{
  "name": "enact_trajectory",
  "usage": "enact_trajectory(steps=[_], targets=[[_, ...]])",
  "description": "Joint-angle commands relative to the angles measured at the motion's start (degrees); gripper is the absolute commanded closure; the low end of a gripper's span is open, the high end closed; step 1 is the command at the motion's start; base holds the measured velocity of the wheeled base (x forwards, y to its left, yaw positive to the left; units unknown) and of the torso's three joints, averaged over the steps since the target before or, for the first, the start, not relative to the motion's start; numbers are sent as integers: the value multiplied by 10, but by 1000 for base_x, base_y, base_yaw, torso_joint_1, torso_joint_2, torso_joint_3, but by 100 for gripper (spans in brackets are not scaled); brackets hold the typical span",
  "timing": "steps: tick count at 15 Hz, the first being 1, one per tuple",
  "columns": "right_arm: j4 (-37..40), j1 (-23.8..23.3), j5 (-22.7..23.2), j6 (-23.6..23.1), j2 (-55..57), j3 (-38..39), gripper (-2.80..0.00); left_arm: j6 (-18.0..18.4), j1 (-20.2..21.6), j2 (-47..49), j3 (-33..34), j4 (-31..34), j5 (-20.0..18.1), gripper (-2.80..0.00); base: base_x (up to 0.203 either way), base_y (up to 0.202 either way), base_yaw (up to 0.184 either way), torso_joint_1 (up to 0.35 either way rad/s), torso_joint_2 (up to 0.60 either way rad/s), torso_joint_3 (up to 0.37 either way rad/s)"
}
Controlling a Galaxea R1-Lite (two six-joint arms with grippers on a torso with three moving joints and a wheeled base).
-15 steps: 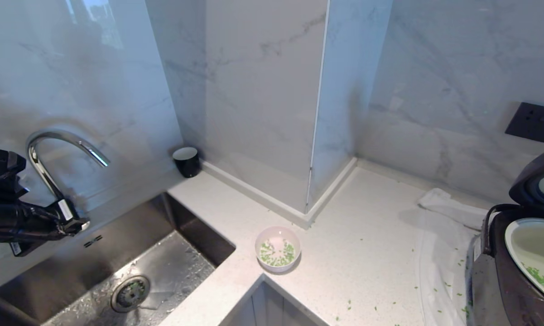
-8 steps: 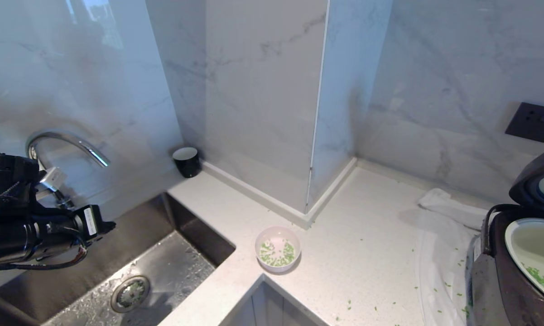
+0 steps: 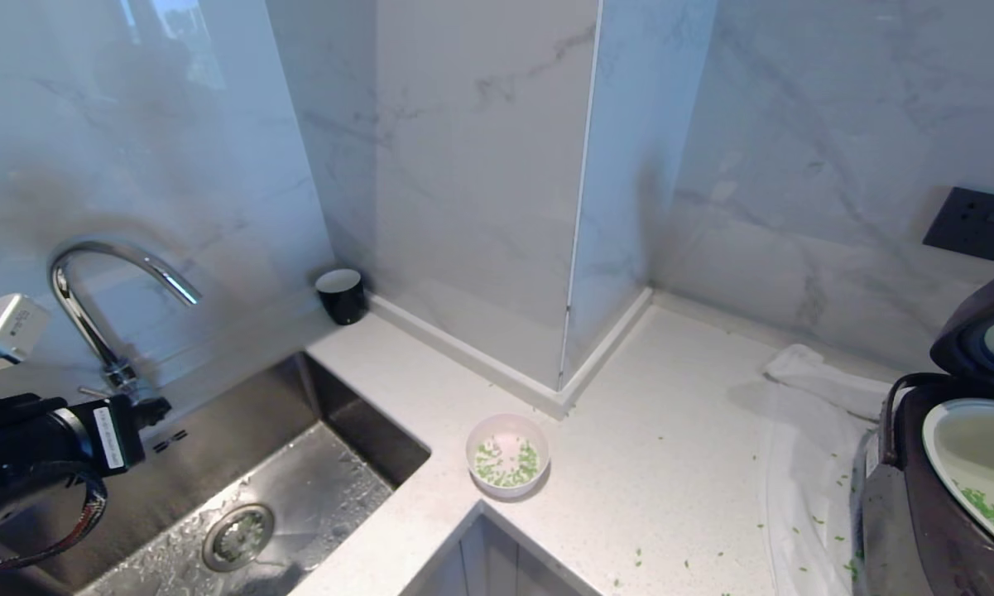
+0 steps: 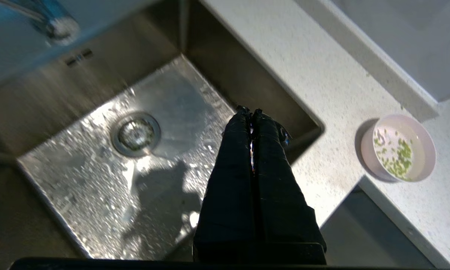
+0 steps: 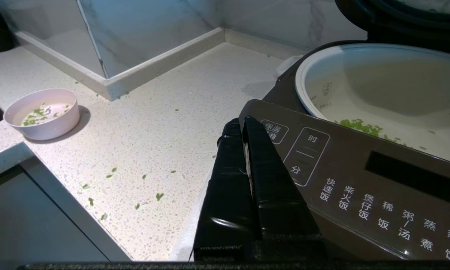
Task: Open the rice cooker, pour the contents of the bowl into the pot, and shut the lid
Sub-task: Pour the water from the bowl into the rice cooker
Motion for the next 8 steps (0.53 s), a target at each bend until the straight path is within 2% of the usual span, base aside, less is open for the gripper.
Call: enact_trajectory(steps=[1, 4, 6, 8], targets=[[0, 0, 0, 0, 0, 0, 0, 23, -4, -67, 2, -1, 21, 0, 0, 0, 0, 0, 0, 0], [0, 0, 0, 0, 0, 0, 0, 81, -4, -141, 21, -1, 31, 0, 0, 0, 0, 0, 0, 0], [0, 0, 0, 0, 0, 0, 0, 101, -1, -183, 43, -1, 35, 0, 0, 0, 0, 0, 0, 0], [0, 0, 0, 0, 0, 0, 0, 112, 8, -226, 52, -2, 62, 0, 0, 0, 0, 0, 0, 0]])
